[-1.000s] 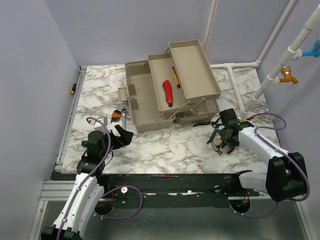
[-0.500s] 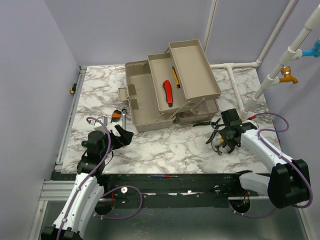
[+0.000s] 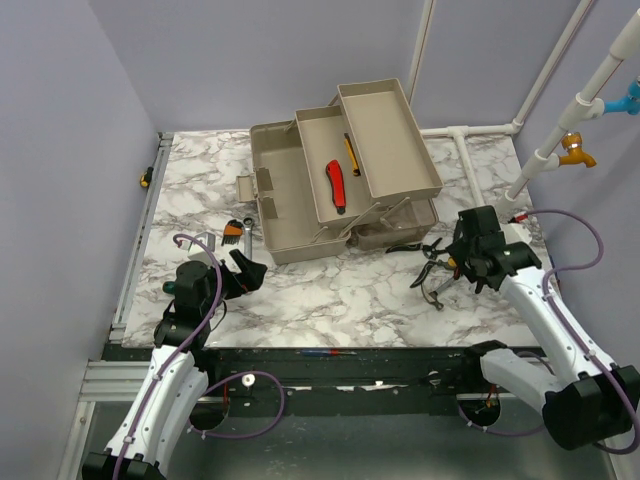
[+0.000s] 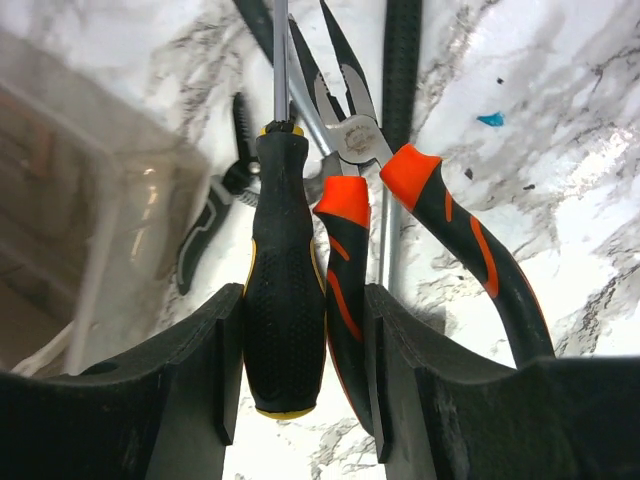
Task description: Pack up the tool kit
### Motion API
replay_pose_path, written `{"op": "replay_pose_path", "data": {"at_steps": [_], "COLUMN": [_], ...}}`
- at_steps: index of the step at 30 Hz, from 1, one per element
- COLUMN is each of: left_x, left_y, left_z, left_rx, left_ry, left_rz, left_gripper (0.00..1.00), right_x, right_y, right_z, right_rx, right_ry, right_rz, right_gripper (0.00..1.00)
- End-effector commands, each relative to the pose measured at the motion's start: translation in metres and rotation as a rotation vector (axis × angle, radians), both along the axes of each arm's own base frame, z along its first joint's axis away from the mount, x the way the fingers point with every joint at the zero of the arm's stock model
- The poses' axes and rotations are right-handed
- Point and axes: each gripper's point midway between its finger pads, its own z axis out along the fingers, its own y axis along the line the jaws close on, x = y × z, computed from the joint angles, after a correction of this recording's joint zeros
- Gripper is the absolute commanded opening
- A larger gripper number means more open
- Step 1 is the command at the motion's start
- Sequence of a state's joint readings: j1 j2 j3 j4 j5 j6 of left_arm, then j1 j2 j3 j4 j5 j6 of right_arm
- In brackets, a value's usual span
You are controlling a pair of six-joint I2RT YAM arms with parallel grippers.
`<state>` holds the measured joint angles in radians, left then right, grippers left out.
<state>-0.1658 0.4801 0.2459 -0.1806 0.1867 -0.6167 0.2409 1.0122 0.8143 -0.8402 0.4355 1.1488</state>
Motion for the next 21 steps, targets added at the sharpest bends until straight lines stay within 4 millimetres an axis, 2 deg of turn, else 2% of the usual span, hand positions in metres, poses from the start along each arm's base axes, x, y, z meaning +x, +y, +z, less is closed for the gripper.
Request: {"op": "replay_pose_path", "data": {"at_steps": [1, 9, 15, 21], "left_x": [0.004, 0.004, 0.004, 0.004], "left_y": [0.002, 0.002, 0.003, 0.003], "left_z": [0.002, 0.003, 0.002, 0.002], "left_rx": [0.014, 0.014, 0.014, 0.014], "left_ry": [-0.025, -0.027, -0.025, -0.028], "left_rz": [0.009, 0.010, 0.014, 0.015], "left_gripper": [0.98, 0.98, 0.98, 0.98], "right_x": [-0.001, 0.005, 0.014, 0.020], "right_y": [-0.001, 0.019, 0.041, 0.038], "right_z": [0.038, 0.071, 0.112, 0.154], "right_rx": [-0.007, 0.016, 0.027, -0.054], "right_ry": [-0.073, -0.165, -0.327, -0.378], "right_rz": [0.039, 0.238, 0.423, 0.492], "right_gripper": [0.03, 0.01, 0.01, 0.01]}}
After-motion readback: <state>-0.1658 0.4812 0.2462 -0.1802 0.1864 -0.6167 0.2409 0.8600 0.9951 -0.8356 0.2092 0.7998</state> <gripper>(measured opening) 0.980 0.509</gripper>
